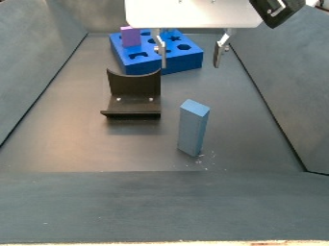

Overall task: Pick up the rectangle object. Move to above the board. Insert the rectangle object.
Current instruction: Pick up the rectangle object.

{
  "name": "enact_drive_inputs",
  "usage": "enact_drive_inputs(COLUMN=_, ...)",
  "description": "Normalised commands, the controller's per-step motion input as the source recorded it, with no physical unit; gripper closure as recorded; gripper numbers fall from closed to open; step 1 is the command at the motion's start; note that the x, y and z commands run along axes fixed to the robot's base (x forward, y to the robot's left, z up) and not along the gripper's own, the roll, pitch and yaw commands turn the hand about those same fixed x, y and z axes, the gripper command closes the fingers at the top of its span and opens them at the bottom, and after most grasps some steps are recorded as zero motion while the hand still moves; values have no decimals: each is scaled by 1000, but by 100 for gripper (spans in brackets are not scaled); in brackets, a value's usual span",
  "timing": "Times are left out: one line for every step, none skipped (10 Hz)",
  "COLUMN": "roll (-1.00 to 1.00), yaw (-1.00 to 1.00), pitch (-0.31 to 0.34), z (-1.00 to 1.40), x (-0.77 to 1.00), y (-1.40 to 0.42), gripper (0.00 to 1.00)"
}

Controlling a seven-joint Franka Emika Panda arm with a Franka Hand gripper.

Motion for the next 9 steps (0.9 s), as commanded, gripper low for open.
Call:
enact_drive_inputs(roll=0, yaw=0, pitch=0, z=0, x=-34, y=0, gripper=0)
enact_drive_inputs(roll=31, yaw=0, pitch=0, z=0, x=0, y=0, gripper=0)
enact_drive_inputs(roll=0, yaw=0, pitch=0, z=0, x=0, y=-51, gripper=0)
enact_drive_inputs(roll=0, yaw=189, pitch=0, z=-137, x=-57, y=0, gripper=0)
enact_drive_inputs(roll=0, yaw=1000, pitch=-117, z=-129, x=-29, y=0, gripper=0)
enact_drive_inputs(roll=0, yaw=1000, pitch=-117, z=-129, x=-23, y=0, gripper=0)
enact_drive_inputs(roll=0, yaw=1000, pitch=-117, z=-134, x=-26, y=0, gripper=0)
enact_drive_inputs(roll=0, yaw=1000, pitch=-117, z=-134, x=-26, y=0, gripper=0)
enact_drive_inputs(roll=0, yaw=1000, pitch=-109, z=-143, x=-26, y=0, gripper=0)
